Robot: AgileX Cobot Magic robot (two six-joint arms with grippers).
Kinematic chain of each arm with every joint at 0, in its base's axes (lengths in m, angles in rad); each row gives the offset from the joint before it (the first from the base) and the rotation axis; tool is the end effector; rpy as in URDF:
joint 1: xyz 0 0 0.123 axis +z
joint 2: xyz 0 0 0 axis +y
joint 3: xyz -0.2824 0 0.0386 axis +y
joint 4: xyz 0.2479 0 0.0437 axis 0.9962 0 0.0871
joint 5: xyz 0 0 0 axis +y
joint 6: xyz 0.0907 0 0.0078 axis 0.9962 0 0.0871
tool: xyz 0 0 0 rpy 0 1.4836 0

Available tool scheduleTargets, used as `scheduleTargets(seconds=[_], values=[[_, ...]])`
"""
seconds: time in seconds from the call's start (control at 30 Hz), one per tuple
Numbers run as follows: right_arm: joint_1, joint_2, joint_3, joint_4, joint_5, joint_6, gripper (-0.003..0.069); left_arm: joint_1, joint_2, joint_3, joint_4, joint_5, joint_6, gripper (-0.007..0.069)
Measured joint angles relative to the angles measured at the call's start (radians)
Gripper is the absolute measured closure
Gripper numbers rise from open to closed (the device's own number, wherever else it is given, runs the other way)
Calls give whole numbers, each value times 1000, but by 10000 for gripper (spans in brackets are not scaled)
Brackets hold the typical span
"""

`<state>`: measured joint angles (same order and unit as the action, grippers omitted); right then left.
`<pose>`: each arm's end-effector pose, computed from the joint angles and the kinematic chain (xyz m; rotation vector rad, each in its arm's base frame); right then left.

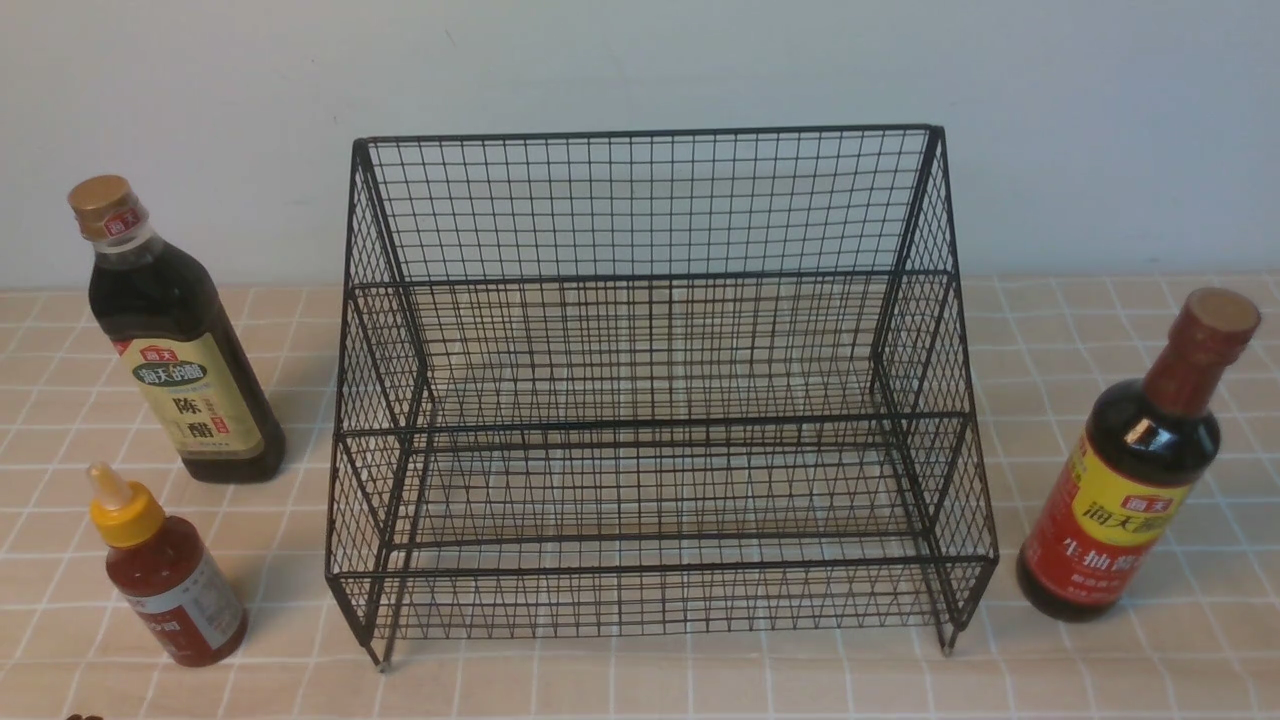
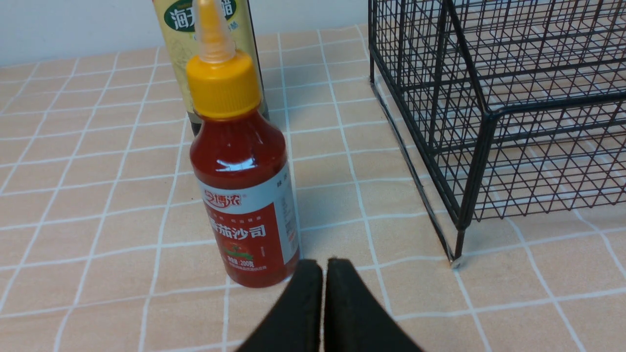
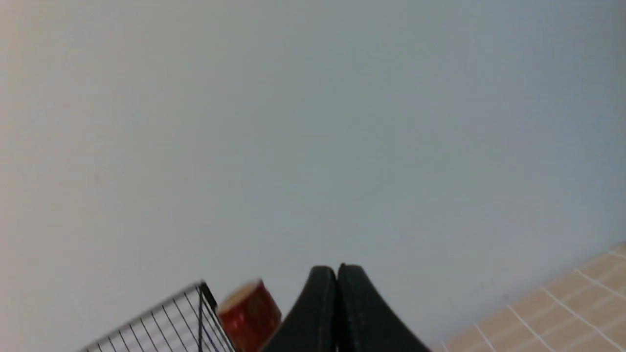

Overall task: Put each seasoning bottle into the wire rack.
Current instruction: Use the right arm to grab the condiment bottle closest to it

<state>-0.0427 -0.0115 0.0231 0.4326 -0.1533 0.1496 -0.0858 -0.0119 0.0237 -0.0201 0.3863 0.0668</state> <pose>0.0541 -0.0081 0.2184 0.4690 1.2849 0.4064 0.0519 -0.0052 0.1710 0.1311 1.8772 -0.0329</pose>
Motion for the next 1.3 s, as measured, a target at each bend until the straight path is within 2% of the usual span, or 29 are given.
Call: scheduleTargets(seconds=[0.1, 0.2, 0.3, 0.4, 0.5, 0.53, 0.67, 0.87, 1.1, 1.3], values=[[0, 4, -42, -39, 3, 36, 673, 0, 0, 0, 0, 0, 0, 631], [0, 77, -165, -176, 72, 50, 659, 0, 0, 0, 0, 0, 0, 631], [0, 192, -267, -296, 143, 65, 623, 0, 0, 0, 0, 0, 0, 631], [0, 301, -334, -351, 179, 70, 573, 0, 0, 0, 0, 0, 0, 631], [2, 424, -397, -376, 182, 71, 495, 0, 0, 0, 0, 0, 0, 631], [6, 490, -433, -380, 181, 72, 446, 0, 0, 0, 0, 0, 0, 631], [55, 642, -504, -387, 175, 72, 326, 0, 0, 0, 0, 0, 0, 631], [153, 836, -560, -421, 120, 50, 209, 0, 0, 0, 0, 0, 0, 631], [175, 1058, -581, -459, 7, 44, 174, 0, 0, 0, 0, 0, 0, 631], [175, 1189, -584, -472, -4, 44, 173, 0, 0, 0, 0, 0, 0, 631]])
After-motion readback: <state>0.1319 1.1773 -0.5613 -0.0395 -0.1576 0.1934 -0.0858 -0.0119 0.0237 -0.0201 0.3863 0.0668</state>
